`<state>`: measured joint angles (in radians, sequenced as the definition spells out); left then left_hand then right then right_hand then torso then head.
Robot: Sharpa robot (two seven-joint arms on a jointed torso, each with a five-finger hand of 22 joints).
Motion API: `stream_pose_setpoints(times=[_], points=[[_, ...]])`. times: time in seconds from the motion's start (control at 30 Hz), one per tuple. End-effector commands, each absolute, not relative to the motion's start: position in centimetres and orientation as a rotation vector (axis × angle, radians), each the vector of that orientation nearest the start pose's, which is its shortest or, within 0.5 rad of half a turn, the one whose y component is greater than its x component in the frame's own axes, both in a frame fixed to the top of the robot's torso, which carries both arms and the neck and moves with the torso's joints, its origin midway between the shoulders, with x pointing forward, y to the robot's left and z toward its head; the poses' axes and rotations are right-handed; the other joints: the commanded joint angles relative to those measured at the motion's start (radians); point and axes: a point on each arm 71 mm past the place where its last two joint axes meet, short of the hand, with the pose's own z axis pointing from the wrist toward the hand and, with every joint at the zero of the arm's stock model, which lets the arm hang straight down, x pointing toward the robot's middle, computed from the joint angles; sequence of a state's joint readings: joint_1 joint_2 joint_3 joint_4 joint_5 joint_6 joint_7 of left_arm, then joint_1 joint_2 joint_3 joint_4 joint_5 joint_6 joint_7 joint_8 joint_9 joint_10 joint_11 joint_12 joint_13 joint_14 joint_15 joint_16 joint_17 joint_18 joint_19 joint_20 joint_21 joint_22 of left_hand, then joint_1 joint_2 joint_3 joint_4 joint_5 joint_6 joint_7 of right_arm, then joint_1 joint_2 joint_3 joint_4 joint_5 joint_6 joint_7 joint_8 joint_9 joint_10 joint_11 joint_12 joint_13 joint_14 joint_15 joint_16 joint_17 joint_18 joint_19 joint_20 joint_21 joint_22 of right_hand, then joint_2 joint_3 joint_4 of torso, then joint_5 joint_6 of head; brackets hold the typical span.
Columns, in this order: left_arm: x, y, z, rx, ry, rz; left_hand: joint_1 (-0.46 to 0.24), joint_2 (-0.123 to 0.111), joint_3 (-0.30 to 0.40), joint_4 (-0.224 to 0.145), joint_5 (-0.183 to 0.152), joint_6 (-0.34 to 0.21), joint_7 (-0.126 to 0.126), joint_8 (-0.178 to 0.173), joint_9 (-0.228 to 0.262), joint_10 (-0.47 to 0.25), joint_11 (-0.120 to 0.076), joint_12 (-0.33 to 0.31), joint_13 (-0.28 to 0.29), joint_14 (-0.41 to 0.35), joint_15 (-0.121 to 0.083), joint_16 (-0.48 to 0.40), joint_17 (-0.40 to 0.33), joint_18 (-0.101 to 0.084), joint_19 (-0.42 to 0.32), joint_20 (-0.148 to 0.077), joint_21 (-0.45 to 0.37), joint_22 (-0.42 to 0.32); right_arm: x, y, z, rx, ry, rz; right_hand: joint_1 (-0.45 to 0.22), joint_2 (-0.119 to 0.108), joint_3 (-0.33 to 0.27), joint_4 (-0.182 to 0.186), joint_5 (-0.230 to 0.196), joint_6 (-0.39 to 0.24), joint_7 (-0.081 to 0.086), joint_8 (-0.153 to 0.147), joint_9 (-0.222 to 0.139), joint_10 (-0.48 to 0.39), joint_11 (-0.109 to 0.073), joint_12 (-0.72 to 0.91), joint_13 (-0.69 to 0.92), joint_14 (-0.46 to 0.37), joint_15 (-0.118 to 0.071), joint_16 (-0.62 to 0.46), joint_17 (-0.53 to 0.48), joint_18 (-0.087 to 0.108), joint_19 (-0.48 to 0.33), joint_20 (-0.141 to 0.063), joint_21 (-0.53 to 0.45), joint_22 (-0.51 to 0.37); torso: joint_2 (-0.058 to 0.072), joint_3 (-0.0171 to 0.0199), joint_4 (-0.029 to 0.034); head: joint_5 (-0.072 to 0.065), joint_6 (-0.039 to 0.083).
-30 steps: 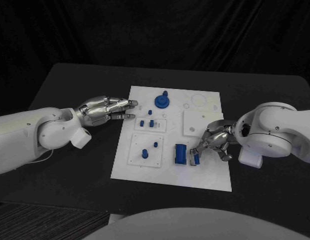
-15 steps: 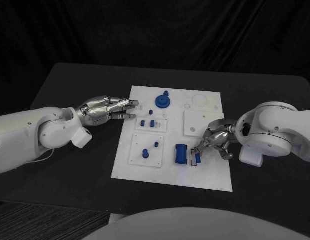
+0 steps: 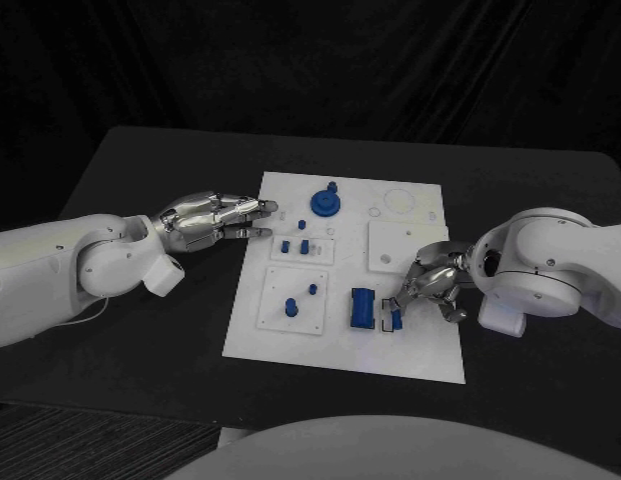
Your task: Assemble the parts on the task board
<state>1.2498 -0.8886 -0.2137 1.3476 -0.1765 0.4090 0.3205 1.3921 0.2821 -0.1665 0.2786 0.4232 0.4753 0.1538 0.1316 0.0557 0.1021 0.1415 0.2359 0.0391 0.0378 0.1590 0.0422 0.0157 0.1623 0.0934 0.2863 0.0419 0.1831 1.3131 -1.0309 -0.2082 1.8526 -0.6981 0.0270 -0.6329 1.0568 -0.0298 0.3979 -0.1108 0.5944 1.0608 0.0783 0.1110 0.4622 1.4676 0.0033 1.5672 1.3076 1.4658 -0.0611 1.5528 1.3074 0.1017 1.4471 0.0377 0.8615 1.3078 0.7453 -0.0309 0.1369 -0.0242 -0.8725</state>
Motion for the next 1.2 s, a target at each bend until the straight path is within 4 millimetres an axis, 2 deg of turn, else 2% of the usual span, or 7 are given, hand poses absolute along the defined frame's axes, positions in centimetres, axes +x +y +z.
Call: stream_pose_setpoints(times=[0.03,0.5,0.6,0.8,0.87,1.07,1.2], points=[[47.45,25.05,-22.6,-0.827,1.998,-1.816,0.001,0.002,0.006,-0.002,0.003,-0.006,0.001,0.004,0.0,0.003,0.007,0.004,0.001,0.003,0.002,0.005,0.001,0.017,0.004,0.003,0.005,0.0,39.01,-21.87,-22.23,0.496,2.549,0.52,-0.002,0.006,0.056,-0.052,-0.008,-0.007,0.002,0.0,0.0,0.103,-0.002,0.004,0.263,0.096,-0.007,0.0,0.22,0.018,-0.007,-0.001,-0.003,0.092,0.0,-0.0001,0.0001,0.0,0.0],[47.45,25.03,-22.61,-0.826,2.001,-1.816,0.001,0.002,0.006,-0.002,0.003,-0.006,0.001,0.004,0.0,0.003,0.007,0.004,0.001,0.003,0.002,0.005,0.001,0.017,0.004,0.003,0.005,0.0,38.99,-21.76,-22.45,0.519,2.535,0.522,-0.018,0.015,0.049,-0.039,-0.034,-0.008,0.002,0.002,-0.003,0.103,-0.002,0.004,0.263,0.095,-0.006,-0.003,0.216,0.022,-0.013,0.0,-0.033,0.084,0.0,-0.001,0.0,0.001,0.0],[47.46,25.02,-22.62,-0.826,2.002,-1.816,0.001,0.002,0.007,-0.003,0.003,-0.008,0.001,0.004,0.0,0.003,0.007,0.003,0.001,0.003,0.003,0.005,0.001,0.017,0.004,0.003,0.005,0.0,39.0,-21.74,-22.48,0.519,2.536,0.522,-0.037,0.02,0.035,-0.021,-0.095,-0.01,-0.001,0.003,-0.006,0.103,-0.004,0.004,0.263,0.095,-0.007,-0.003,0.215,0.023,-0.014,0.0,-0.041,0.079,0.0,-0.0007,0.0,0.001,0.0],[47.47,24.97,-22.64,-0.826,2.005,-1.817,0.001,0.002,0.007,-0.003,0.003,-0.008,0.001,0.004,0.0,0.003,0.007,0.003,0.001,0.003,0.003,0.005,0.001,0.017,0.004,0.003,0.005,0.0,39.01,-21.73,-22.5,0.519,2.536,0.522,-0.048,0.026,0.031,-0.009,-0.108,-0.006,-0.002,0.006,-0.008,0.103,-0.005,0.004,0.263,0.095,-0.008,-0.003,0.215,0.024,-0.014,0.0,-0.046,0.077,0.0,-0.0003,0.0009,0.0,0.0],[47.47,24.96,-22.64,-0.826,2.005,-1.817,0.001,0.002,0.007,-0.003,0.003,-0.008,0.001,0.004,0.0,0.003,0.007,0.003,0.001,0.003,0.003,0.005,0.001,0.017,0.004,0.003,0.005,0.0,39.02,-21.73,-22.51,0.52,2.536,0.522,-0.061,0.028,0.024,0.003,-0.138,-0.006,-0.004,0.007,-0.01,0.103,-0.006,0.004,0.263,0.095,-0.008,-0.003,0.215,0.024,-0.013,-0.001,-0.046,0.076,0.0,0.0001,0.0009,0.0,0.0],[47.46,24.99,-22.66,-0.826,2.007,-1.816,0.001,0.002,0.007,-0.003,0.003,-0.009,0.002,0.004,0.0,0.002,0.008,0.002,0.001,0.003,0.003,0.005,0.001,0.017,0.004,0.003,0.005,0.0,39.04,-21.73,-22.54,0.517,2.539,0.521,-0.063,0.032,0.024,0.007,-0.143,-0.005,-0.005,0.007,-0.011,0.103,-0.007,0.004,0.263,0.095,-0.009,-0.003,0.214,0.024,-0.013,-0.001,-0.05,0.074,0.0,-0.0003,-0.0002,0.001,0.0],[47.45,24.97,-22.67,-0.826,2.008,-1.816,0.001,0.002,0.007,-0.003,0.003,-0.009,0.002,0.004,0.0,0.002,0.008,0.002,0.001,0.003,0.003,0.005,0.001,0.017,0.004,0.003,0.005,0.0,39.03,-21.66,-22.56,0.511,2.545,0.522,-0.071,0.027,0.016,0.013,-0.183,-0.007,-0.005,0.008,-0.014,0.103,-0.008,0.004,0.263,0.095,-0.01,-0.002,0.215,0.025,-0.013,-0.002,-0.055,0.072,0.0,-0.0002,-0.0001,0.001,0.0]])
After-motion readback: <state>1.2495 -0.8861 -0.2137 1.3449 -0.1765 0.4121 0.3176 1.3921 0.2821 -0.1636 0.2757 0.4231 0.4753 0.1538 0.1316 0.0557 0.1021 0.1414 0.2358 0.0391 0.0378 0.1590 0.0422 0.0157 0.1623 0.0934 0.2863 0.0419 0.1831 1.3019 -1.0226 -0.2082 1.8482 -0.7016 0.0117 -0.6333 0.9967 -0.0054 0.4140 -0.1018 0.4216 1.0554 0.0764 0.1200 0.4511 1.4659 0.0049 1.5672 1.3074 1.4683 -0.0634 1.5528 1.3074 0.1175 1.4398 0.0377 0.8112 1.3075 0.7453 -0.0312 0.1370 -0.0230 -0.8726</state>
